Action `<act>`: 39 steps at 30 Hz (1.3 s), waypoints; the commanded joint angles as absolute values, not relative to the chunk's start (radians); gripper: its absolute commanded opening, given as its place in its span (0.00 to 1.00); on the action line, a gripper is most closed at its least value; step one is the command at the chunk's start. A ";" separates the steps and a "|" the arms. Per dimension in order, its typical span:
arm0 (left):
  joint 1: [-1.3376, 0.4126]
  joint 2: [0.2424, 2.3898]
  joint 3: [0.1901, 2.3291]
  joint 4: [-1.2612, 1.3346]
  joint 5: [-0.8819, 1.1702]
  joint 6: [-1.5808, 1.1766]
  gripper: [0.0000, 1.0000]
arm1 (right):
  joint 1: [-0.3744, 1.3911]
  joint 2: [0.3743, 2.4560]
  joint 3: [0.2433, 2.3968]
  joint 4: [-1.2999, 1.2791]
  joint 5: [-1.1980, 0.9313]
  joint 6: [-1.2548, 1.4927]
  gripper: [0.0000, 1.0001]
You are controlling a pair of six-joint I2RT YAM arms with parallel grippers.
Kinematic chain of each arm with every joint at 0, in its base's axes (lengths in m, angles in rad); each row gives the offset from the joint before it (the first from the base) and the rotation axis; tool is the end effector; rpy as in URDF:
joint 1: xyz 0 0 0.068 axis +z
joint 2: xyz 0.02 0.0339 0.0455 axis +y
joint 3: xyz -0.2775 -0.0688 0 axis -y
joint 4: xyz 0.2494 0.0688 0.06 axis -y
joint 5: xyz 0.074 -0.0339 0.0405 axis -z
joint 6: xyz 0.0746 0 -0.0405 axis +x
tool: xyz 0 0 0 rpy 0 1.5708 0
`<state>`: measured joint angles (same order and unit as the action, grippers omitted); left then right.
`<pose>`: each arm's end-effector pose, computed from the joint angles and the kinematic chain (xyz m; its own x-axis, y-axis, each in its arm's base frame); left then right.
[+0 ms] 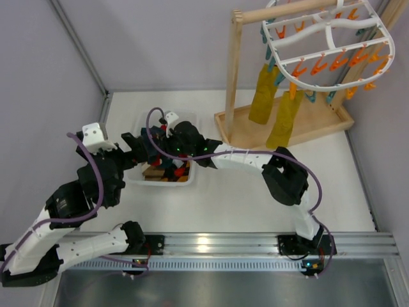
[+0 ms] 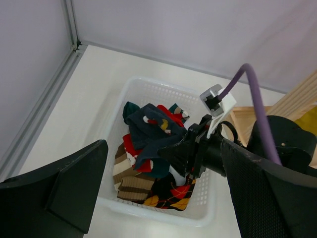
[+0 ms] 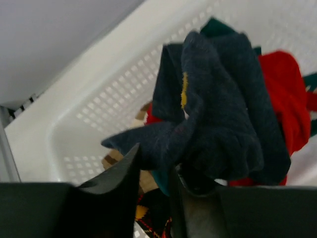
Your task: Remove the socks clipped to the hanger
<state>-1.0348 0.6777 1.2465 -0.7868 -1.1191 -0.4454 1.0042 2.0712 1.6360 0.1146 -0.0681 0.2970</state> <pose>0.1015 -0.0394 0.4493 -0.0681 -0.2536 -0.9649 -0.1138 0.9628 -0.2450 0.2885 0.4629 0.2595 -0.4182 -0.1135 -0.9012 -0.7886 0.5378 0.2982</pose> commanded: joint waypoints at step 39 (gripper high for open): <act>-1.035 0.775 1.112 -0.801 -0.775 -0.388 0.99 | 0.752 0.853 0.818 -0.318 0.586 0.388 0.99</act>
<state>-1.0348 0.7597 1.1202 -0.8120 -0.8021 -0.3904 0.8539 0.8665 0.8322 -0.2237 0.5320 0.3782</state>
